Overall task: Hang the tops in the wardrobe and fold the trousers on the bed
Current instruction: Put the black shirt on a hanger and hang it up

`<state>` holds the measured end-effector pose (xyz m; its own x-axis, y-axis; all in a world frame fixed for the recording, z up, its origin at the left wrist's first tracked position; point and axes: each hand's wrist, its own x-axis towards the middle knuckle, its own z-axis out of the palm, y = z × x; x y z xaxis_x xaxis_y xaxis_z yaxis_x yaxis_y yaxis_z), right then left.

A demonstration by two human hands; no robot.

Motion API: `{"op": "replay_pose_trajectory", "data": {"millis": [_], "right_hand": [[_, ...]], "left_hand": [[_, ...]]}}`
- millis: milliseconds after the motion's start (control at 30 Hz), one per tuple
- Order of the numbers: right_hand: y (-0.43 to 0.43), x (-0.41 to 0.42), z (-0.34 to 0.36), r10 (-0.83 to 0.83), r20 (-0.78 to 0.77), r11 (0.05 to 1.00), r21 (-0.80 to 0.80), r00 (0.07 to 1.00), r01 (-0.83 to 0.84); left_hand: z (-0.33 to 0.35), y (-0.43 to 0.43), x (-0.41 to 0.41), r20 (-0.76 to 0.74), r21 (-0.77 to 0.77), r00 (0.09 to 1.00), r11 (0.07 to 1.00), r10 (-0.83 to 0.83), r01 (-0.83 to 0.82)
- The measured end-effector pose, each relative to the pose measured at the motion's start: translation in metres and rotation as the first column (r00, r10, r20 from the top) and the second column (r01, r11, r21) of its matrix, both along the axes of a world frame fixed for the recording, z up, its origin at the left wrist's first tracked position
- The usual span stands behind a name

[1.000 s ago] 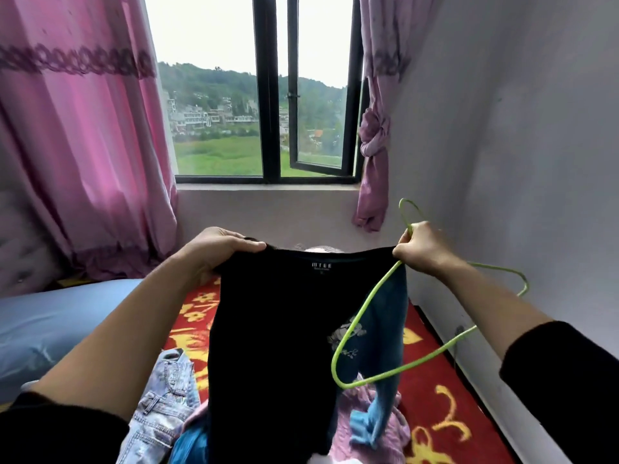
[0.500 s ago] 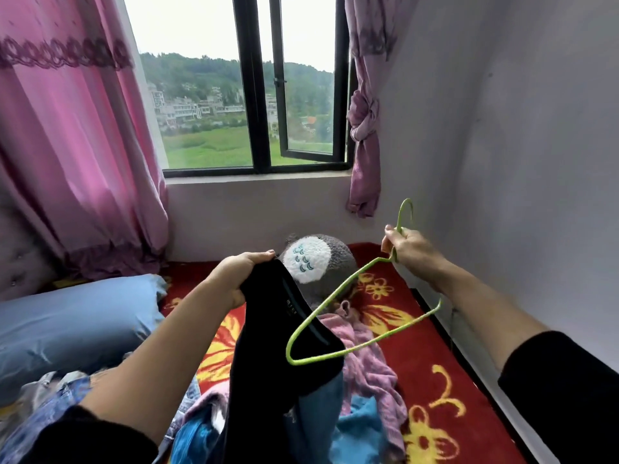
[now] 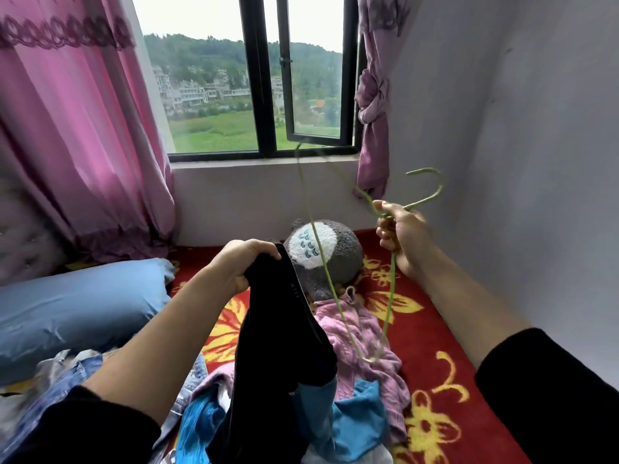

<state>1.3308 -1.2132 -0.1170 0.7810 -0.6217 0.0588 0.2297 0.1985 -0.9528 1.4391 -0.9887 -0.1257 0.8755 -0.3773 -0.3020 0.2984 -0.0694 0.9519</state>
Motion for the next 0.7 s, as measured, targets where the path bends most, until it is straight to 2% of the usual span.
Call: {"op": "replay_pose_trajectory", "data": {"millis": [200,500,567,700], "right_hand": [[0.032,0.001,0.020,0.052,0.216,0.955,0.273,0.975,-0.112],[0.054,0.006,-0.015,0.116,0.219,0.932,0.313,0.969,-0.182],[0.061,0.008,-0.039,0.160,0.156,0.939,0.279,0.975,-0.199],[0.064,0.005,-0.075,0.177,-0.099,0.983,-0.030,0.979,-0.181]], "left_hand": [[-0.003,-0.001,0.000,-0.006,-0.027,0.998,0.998,0.058,-0.059],[-0.001,0.006,-0.001,-0.031,-0.106,0.990,0.984,0.139,-0.142],[0.001,0.007,-0.001,-0.025,-0.105,0.988,0.983,0.149,-0.151],[0.006,0.018,0.008,0.028,-0.079,0.976,0.974,0.217,-0.214]]}}
